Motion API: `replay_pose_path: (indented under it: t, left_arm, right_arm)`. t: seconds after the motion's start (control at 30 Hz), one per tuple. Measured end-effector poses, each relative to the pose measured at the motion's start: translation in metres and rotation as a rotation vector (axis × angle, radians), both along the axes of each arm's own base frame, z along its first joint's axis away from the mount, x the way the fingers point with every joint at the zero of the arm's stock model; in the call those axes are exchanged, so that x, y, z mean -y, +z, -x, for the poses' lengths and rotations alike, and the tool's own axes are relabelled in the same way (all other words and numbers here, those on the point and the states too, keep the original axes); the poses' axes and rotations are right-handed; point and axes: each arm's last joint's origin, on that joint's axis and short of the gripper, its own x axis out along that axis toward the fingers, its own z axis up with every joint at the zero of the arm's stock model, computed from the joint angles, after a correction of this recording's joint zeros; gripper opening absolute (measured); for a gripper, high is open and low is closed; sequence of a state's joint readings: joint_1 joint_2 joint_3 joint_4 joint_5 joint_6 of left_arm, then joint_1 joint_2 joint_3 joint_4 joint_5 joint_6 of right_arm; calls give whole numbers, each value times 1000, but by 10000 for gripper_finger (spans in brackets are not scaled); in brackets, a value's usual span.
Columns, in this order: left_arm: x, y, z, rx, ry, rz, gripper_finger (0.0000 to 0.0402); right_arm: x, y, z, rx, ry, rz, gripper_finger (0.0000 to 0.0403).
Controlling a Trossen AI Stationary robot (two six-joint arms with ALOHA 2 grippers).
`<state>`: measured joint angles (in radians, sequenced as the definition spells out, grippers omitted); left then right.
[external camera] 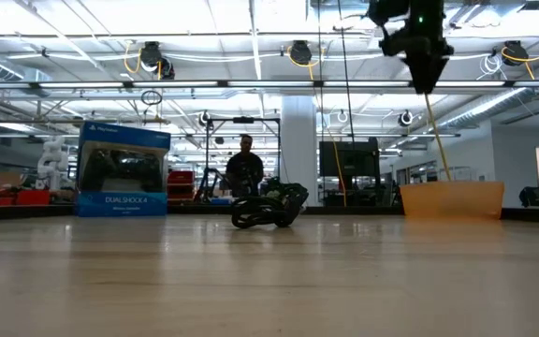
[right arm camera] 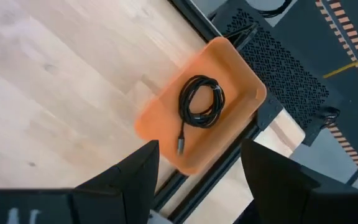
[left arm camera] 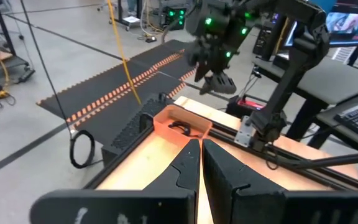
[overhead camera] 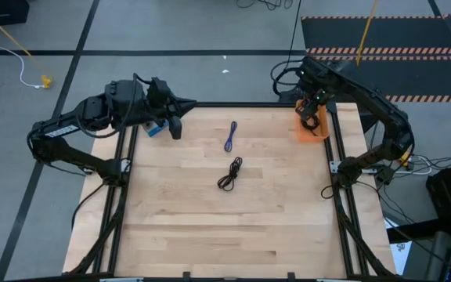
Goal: Pick and place USB-C Cables
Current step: Put the black charger cable into the orange bin
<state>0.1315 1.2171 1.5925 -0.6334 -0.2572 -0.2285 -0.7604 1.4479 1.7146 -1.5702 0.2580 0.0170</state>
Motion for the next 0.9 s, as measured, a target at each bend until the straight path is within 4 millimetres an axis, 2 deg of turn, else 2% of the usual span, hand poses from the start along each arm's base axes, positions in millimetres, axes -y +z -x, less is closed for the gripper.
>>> replay_pose_path:
  t: [0.2,0.3,0.6,0.9]
  left_arm:
    - [5,0,-1,6,-20,16,21]
    - [8,0,-1,6,-36,16,21]
    - [18,0,-2,9,-75,25,21]
    - [23,-5,-1,-19,-71,106,21]
  right_arm:
    - [-13,33,-5,196,-70,34,219]
    - [-18,42,-6,297,-130,-3,213]
    - [-33,47,-17,557,-216,-372,164]
    - [-70,49,-37,546,-112,-463,95]
